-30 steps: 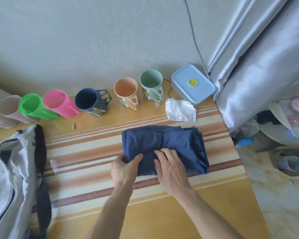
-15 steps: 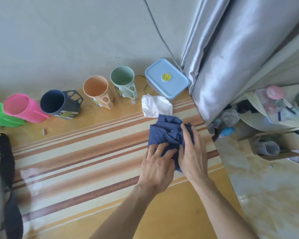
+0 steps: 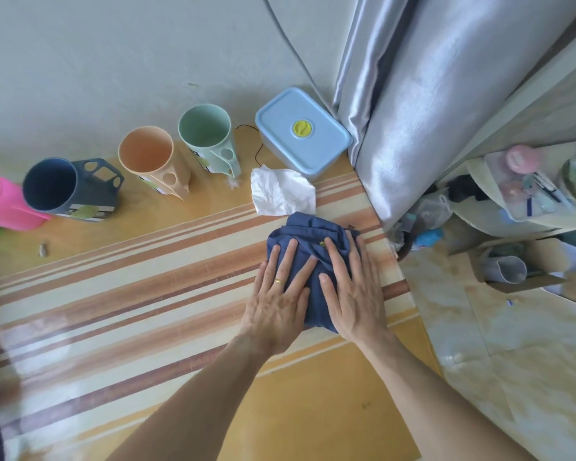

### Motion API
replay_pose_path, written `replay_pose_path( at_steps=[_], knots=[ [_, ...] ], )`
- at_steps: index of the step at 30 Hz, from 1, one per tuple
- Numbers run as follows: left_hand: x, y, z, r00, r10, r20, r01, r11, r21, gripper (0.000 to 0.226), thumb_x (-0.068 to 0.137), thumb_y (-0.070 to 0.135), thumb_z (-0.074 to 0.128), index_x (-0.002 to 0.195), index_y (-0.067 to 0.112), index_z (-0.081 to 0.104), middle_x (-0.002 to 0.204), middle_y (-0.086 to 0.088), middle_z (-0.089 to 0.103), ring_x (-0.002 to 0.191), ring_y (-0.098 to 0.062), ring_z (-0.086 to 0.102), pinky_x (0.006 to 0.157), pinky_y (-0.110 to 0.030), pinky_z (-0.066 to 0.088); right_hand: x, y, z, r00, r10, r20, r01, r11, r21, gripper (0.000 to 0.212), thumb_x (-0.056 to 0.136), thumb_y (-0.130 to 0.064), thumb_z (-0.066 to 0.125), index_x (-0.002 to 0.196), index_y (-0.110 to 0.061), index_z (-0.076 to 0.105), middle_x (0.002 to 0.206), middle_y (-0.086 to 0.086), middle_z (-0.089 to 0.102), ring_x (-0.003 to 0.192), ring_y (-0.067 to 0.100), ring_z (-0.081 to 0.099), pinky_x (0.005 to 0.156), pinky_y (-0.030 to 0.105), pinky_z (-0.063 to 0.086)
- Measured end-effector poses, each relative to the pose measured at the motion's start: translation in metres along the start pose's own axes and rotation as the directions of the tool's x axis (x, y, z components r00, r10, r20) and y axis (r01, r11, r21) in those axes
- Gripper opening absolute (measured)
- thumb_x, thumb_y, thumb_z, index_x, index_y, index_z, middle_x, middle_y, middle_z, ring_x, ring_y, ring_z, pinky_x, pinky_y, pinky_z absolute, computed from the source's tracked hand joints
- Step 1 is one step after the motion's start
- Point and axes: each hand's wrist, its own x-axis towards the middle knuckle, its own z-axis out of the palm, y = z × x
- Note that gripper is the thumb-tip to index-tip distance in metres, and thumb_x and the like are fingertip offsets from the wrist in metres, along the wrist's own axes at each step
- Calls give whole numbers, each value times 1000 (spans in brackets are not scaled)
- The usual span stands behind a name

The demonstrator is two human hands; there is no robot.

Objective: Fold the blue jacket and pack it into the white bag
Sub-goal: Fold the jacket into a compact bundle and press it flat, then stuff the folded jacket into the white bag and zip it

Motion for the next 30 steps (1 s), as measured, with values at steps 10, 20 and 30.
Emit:
replay_pose_path(
  at_steps=[10, 20, 30],
  knots=[
    [5, 56, -68, 542, -640, 544, 633, -115, -766, 33, 78, 24, 84, 104, 12, 67, 99, -8, 76, 92, -27, 74, 83, -47, 63, -5, -12, -36, 990, 77, 122, -132, 824, 552, 60, 105, -47, 40, 159, -37, 19, 167, -3, 21, 156, 10, 14, 123, 49, 28],
    [-124, 37, -182, 766, -351, 539, 460, -287, -840, 46, 85, 11, 75, 130, 9, 65, 126, -17, 72, 116, -37, 69, 96, -50, 55, -55, -123, -146, 798, -24, 602, -594, 132, 793, 56, 79, -31, 85, 129, -35, 60, 123, -3, 75, 113, 21, 72, 94, 51, 58],
    [-284, -16, -246, 640, -766, 66, 337, 203, -919, 71, 88, -4, 55, 140, 44, 50, 120, 6, 74, 112, -16, 71, 89, -40, 61, -123, -314, -121, 826, -76, 559, -472, 450, 758, 26, 94, -23, 68, 112, -42, 66, 106, -16, 77, 101, 11, 73, 83, 39, 60]
  ],
)
